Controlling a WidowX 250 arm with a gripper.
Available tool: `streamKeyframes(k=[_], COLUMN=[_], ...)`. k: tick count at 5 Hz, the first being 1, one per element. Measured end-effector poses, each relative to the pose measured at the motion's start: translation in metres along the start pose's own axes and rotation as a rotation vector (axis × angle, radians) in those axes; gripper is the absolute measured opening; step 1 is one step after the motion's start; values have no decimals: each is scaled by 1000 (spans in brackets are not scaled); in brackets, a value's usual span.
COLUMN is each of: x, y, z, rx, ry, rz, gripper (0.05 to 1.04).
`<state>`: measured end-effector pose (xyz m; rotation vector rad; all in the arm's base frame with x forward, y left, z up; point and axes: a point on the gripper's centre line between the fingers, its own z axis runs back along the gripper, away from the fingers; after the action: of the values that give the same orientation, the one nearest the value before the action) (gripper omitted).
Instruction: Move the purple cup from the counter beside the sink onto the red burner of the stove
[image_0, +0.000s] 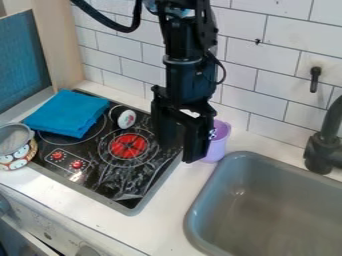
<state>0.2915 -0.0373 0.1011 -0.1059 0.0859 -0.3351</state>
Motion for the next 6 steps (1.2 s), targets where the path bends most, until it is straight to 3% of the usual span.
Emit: streamKeyframes(k=[1,2,3,4,5,6], x=[-2,2,11,37,51,61], y=[1,3,27,39,36,33], z=[-9,-18,-6,13,15,10], rx=[-7,4,100,169,147,71], ry=[25,-22,-72,-109,-120,-128], rz=[5,25,108,177,182,152], gripper=[1001,1001,1001,1001,1001,1001])
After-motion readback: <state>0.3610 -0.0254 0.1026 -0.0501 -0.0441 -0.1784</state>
